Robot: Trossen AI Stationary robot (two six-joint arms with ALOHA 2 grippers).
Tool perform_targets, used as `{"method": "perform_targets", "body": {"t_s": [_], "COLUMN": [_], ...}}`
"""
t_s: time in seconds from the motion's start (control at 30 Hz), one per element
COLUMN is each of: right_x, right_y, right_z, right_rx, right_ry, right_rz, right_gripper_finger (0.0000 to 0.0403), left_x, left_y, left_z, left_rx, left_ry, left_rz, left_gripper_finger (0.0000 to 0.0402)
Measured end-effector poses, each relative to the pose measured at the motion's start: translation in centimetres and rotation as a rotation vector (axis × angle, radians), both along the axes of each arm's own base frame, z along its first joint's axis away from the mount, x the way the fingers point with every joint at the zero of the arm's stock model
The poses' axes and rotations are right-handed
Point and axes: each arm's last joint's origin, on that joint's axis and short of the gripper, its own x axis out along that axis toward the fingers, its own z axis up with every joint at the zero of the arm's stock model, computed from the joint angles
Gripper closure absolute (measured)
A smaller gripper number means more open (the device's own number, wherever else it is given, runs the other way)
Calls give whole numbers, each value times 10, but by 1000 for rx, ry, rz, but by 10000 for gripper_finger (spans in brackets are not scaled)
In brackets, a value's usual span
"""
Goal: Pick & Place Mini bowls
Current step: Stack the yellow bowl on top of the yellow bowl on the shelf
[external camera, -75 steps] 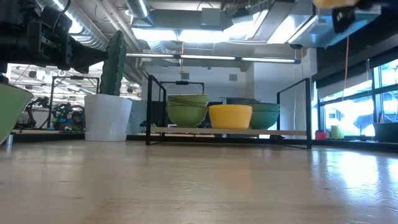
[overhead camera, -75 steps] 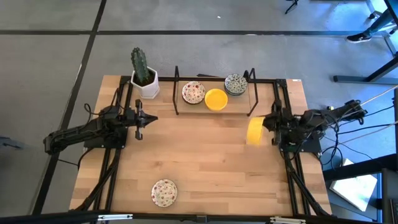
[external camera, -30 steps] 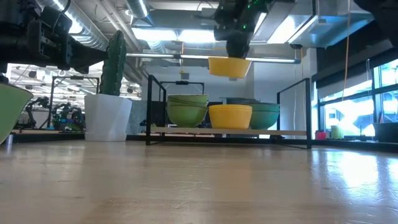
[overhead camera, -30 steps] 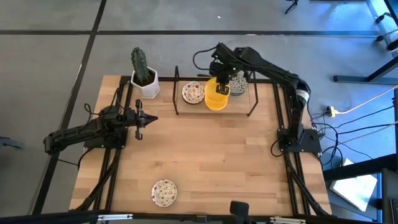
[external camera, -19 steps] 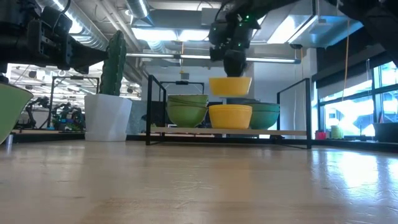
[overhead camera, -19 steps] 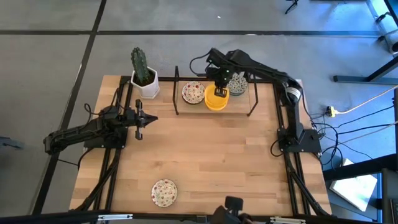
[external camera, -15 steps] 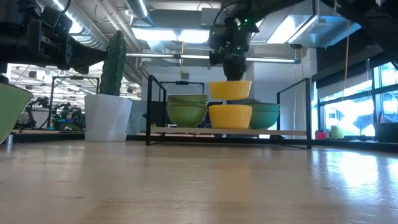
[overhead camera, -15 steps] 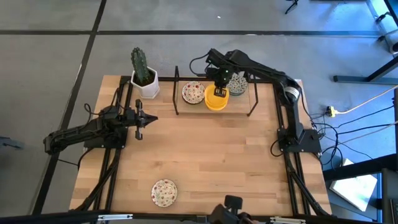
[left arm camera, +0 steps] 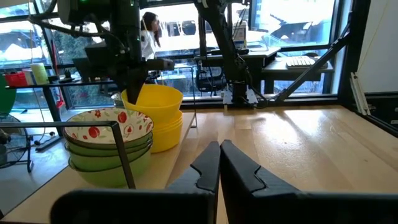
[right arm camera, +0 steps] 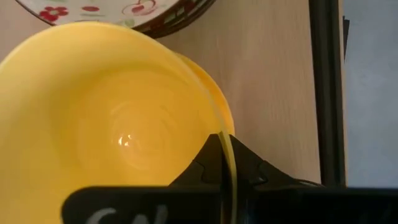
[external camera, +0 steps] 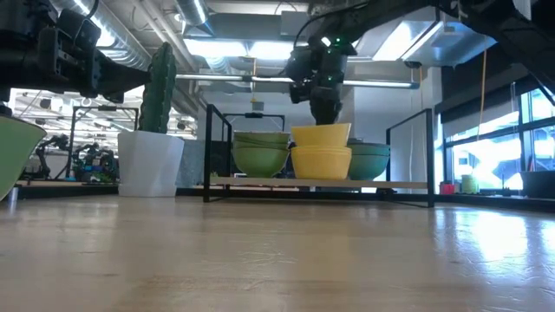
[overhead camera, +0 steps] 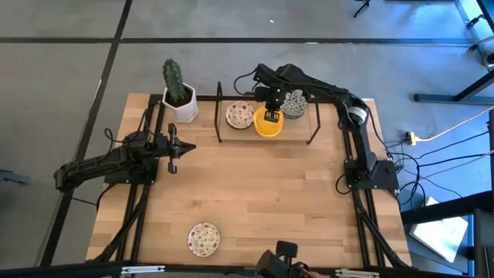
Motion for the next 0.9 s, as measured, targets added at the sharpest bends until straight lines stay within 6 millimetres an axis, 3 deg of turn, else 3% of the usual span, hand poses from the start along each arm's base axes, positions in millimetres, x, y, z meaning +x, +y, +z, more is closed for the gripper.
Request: {"method": "perform_targets", "body": {"t_s": [0.53,0.9], "right_x": [6,4], "right_y": [-5,-4], "right_z": [-24,-25], "right_rx": [20,35], "right_ry": [60,85], "right_rz": [-40,-37], "right_gripper_finger": [395,389], "left_x": [0,0], "left_y": [0,0], "left_z": [0,0], "left_rx": [-8,-15], "left_ry": [-1,-2], "left_rz": [-1,-1], "left_gripper_finger": [397,396]}}
